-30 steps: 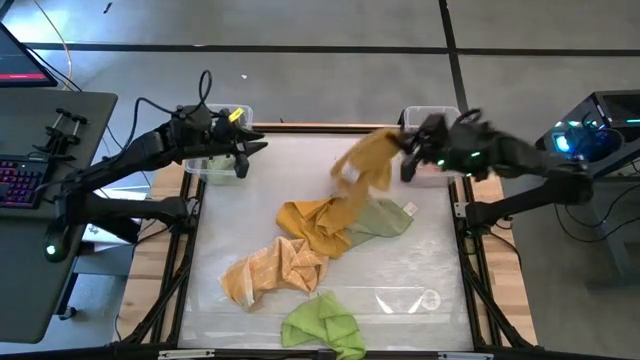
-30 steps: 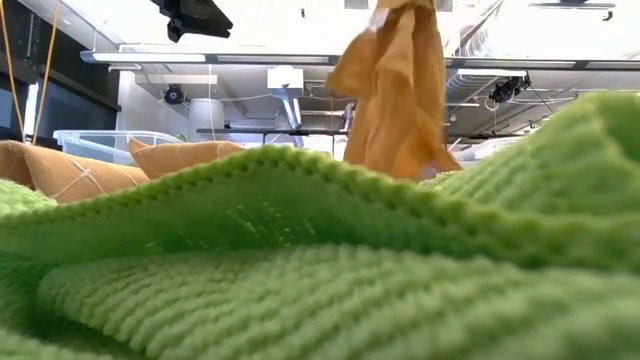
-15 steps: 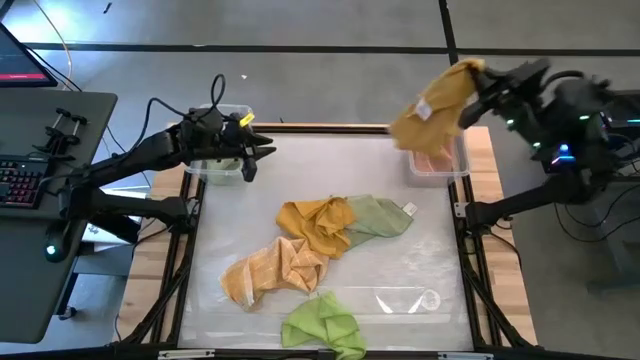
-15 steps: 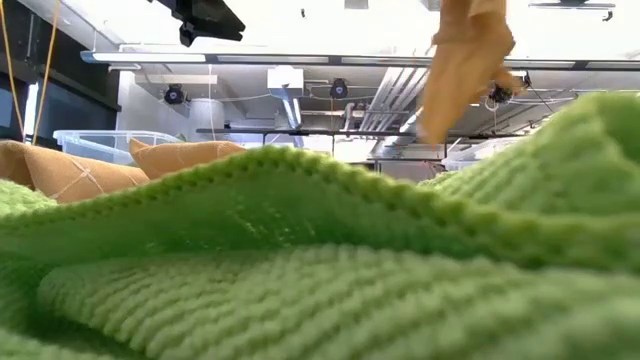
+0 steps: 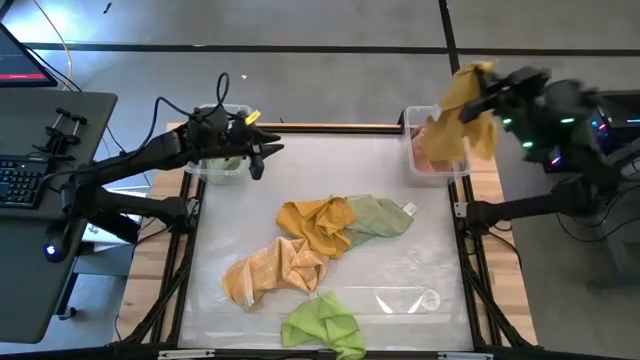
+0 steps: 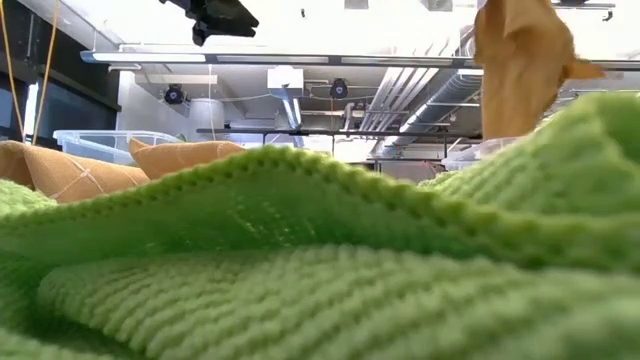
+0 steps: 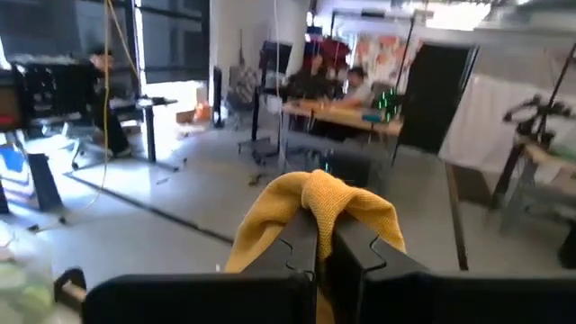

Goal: Sort towels by color in basket
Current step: Put the yellow kitchen towel into the right transparent bin

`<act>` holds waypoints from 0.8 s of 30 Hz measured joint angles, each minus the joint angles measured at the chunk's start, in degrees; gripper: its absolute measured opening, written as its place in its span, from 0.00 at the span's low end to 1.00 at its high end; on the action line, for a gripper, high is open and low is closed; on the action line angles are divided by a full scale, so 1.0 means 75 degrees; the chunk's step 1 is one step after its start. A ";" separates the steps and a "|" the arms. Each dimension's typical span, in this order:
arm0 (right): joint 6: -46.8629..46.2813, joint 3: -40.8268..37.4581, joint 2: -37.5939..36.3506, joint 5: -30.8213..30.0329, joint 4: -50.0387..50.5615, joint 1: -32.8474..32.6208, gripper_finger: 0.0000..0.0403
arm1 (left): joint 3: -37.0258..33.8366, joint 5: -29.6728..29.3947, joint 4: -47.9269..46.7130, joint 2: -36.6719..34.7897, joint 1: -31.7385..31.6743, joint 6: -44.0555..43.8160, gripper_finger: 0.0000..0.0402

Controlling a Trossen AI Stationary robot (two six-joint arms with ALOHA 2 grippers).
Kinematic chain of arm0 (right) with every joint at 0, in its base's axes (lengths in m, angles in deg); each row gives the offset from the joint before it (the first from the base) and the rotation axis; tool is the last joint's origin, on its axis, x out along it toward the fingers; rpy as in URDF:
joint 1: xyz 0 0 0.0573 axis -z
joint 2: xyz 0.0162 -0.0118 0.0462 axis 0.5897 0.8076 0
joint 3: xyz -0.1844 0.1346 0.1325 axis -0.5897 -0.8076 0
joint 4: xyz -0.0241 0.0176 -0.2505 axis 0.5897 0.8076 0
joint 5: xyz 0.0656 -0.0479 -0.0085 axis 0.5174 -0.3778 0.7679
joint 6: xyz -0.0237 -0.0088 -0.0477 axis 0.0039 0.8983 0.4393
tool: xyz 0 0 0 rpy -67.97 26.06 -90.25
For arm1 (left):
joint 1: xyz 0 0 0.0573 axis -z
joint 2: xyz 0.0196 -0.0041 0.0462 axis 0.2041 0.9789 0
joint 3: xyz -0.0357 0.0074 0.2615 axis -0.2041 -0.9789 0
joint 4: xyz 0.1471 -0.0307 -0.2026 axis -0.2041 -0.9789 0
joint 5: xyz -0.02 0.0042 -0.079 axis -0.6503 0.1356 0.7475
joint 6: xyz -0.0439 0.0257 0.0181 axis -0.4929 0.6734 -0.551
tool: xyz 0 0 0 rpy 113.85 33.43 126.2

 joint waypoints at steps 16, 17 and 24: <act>-0.2499 -0.3724 -0.0761 0.1827 -0.0639 0.3178 0.00 | 0.0000 0.0077 0.0729 0.0372 -0.0003 0.0006 0.26; -0.2846 -0.3784 -0.0745 0.1746 -0.0125 0.3341 0.00 | 0.0000 0.0077 0.0753 0.0372 -0.0003 0.0004 0.26; -0.4769 -0.4515 -0.0412 0.1663 0.1668 0.3885 0.00 | 0.0000 0.0042 0.0843 0.0372 -0.0003 -0.0250 0.26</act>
